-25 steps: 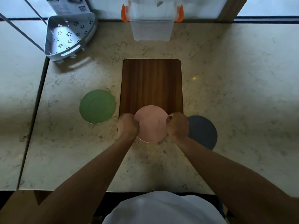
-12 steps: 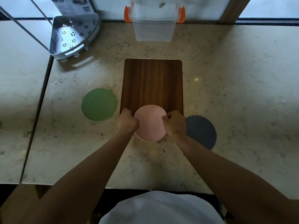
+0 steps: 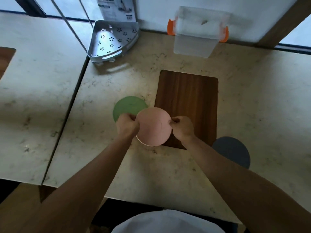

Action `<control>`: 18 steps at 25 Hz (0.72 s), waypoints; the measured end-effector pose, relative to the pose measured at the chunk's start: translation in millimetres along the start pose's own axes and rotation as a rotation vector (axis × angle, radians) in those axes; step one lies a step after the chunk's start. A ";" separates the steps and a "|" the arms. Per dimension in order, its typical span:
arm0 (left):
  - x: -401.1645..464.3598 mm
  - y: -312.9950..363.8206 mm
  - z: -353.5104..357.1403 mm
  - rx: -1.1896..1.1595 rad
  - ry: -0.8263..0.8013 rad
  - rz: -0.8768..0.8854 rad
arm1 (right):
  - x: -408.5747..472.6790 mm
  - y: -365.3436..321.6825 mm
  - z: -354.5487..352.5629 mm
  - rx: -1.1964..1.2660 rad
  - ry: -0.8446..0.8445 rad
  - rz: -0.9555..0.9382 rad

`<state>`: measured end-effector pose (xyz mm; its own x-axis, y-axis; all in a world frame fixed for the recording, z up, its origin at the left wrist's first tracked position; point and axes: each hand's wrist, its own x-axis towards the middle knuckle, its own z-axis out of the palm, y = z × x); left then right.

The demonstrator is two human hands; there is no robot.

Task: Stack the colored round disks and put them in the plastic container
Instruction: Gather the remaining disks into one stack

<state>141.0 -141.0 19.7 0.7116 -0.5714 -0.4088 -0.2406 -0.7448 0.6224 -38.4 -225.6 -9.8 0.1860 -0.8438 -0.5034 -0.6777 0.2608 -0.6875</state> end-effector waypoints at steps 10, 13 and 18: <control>88.4 -30.9 -57.7 -0.007 0.018 0.038 | 32.6 -80.5 75.4 -0.111 0.063 -0.009; 101.0 -33.3 -57.6 0.054 -0.010 0.081 | 37.7 -83.7 83.4 -0.198 0.081 0.003; 109.9 -40.9 -51.3 0.170 -0.029 0.090 | 35.0 -85.2 92.0 -0.342 0.121 -0.036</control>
<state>263.0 -155.6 -16.4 0.6635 -0.6460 -0.3774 -0.4120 -0.7366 0.5364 91.4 -234.2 -17.0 0.1426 -0.9041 -0.4027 -0.8747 0.0753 -0.4789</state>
